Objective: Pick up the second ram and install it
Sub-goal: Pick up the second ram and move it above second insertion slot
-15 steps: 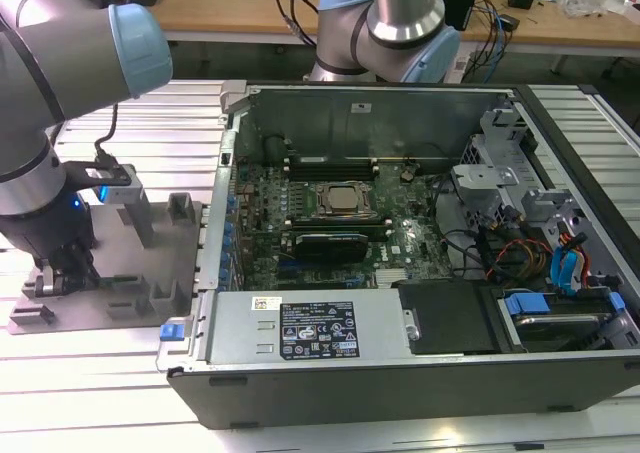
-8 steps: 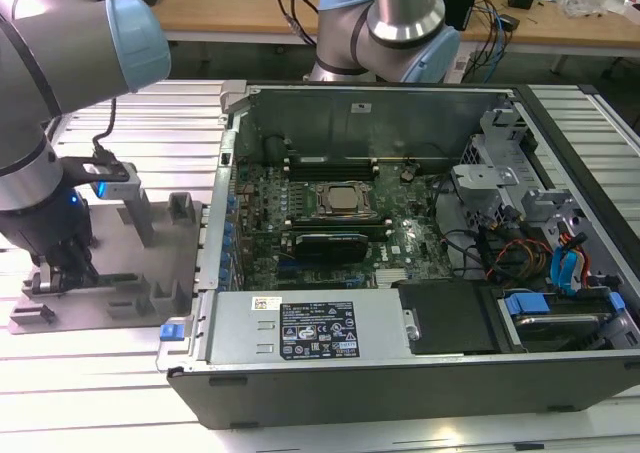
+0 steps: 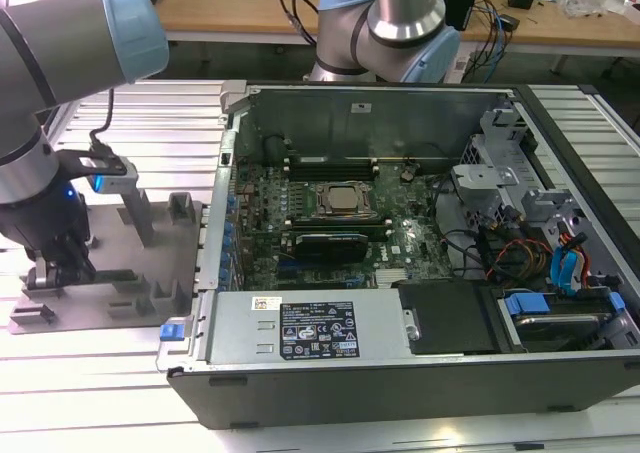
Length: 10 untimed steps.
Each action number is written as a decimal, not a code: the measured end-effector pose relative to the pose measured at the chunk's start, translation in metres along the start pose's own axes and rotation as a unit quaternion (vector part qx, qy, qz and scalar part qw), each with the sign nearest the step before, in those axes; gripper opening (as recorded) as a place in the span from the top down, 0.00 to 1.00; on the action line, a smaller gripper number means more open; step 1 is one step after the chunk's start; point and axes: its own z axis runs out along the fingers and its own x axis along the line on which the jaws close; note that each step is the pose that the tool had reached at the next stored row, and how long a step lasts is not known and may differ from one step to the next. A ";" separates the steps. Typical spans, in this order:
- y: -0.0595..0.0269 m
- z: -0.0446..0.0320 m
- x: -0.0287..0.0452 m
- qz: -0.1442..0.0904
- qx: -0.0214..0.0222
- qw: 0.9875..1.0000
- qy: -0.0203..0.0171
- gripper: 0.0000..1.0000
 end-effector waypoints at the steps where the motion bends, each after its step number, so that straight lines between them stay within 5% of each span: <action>1: 0.0000 -0.0008 0.0000 0.000 0.000 1.000 0.000 0.89; 10: 0.0005 -0.0110 -0.0002 0.000 0.000 1.000 0.000 0.89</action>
